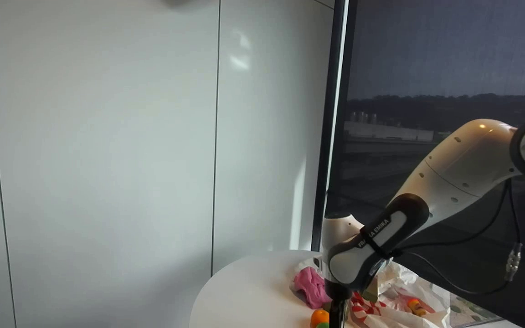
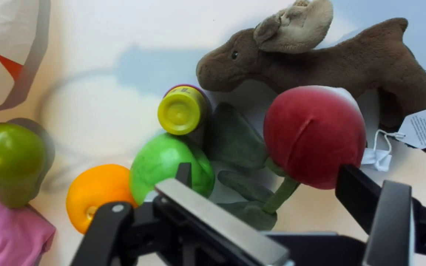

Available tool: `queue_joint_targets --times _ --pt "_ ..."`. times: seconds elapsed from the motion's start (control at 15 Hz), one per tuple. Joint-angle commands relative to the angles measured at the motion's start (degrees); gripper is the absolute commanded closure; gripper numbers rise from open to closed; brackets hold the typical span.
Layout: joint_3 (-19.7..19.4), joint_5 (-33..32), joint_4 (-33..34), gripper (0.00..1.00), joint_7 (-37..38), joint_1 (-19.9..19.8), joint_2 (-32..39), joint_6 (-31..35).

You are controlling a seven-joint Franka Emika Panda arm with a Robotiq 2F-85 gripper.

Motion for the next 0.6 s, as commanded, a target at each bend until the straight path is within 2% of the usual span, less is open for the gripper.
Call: queue_joint_targets --times 0.0,0.13,0.53 --pt "1.27 8.15 1.69 0.00 -3.93 -3.14 -4.57 -5.43" --pt "-0.56 9.72 4.06 0.00 -2.37 -3.89 -6.01 -9.74" --pt "-7.25 7.42 16.37 0.00 -0.63 -7.56 -5.13 -21.00"
